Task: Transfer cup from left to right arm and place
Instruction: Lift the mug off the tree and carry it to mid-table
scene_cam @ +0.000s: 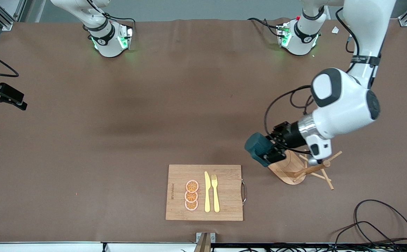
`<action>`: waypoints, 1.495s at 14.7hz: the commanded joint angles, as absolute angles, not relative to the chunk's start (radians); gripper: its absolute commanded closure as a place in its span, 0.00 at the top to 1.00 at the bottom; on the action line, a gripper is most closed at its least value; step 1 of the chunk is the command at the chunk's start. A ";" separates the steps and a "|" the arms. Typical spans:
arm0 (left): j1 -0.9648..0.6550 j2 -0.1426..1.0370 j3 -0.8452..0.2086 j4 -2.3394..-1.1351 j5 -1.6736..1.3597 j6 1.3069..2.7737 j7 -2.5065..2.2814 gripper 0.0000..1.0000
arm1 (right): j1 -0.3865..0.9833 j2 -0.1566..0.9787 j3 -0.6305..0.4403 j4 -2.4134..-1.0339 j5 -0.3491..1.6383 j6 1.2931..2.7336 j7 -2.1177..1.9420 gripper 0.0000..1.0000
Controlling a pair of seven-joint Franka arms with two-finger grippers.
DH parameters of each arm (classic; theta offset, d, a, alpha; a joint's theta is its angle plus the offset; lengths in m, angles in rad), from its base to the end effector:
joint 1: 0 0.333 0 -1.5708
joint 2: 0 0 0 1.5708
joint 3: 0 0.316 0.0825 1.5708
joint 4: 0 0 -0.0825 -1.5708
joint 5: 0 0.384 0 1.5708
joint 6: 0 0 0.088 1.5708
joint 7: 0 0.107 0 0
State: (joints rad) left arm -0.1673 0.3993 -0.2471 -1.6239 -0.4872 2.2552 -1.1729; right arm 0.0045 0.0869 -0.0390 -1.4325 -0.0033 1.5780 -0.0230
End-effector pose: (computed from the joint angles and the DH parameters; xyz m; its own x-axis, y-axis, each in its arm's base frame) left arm 0.6361 -0.2700 0.4257 0.5104 0.7561 -0.4097 0.8557 -0.3990 0.3296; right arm 0.5826 -0.0193 0.6411 0.9982 -0.0111 0.0585 -0.0116 -0.9999 0.0080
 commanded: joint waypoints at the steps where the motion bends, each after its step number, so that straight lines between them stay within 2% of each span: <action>1: -0.286 0.468 -0.242 -1.522 -0.312 2.278 -1.328 0.54 | 0.000 0.071 -0.037 -1.439 0.006 1.568 -0.012 1.00; 5: -0.469 0.616 -0.230 -1.393 -0.016 2.350 -1.501 0.53 | 0.000 0.071 -0.038 -1.439 0.006 1.566 -0.012 1.00; 8: -0.557 0.679 -0.229 -1.388 0.194 2.451 -1.532 0.53 | 0.000 0.071 -0.038 -1.439 0.006 1.566 -0.012 1.00; 12: -0.678 0.724 -0.197 -1.388 0.482 2.461 -1.584 0.53 | 0.000 0.071 -0.038 -1.439 0.006 1.566 -0.012 1.00; 15: -0.802 0.767 -0.121 -1.381 0.665 2.462 -1.656 0.53 | 0.000 0.071 -0.038 -1.439 0.006 1.566 -0.012 1.00; 20: -1.066 0.863 0.084 -1.371 0.935 2.461 -1.802 0.53 | 0.000 0.071 -0.038 -1.439 0.006 1.566 -0.012 1.00; 22: -1.130 0.902 0.126 -1.352 1.023 2.457 -1.876 0.53 | 0.000 0.071 -0.038 -1.439 0.008 1.566 -0.012 1.00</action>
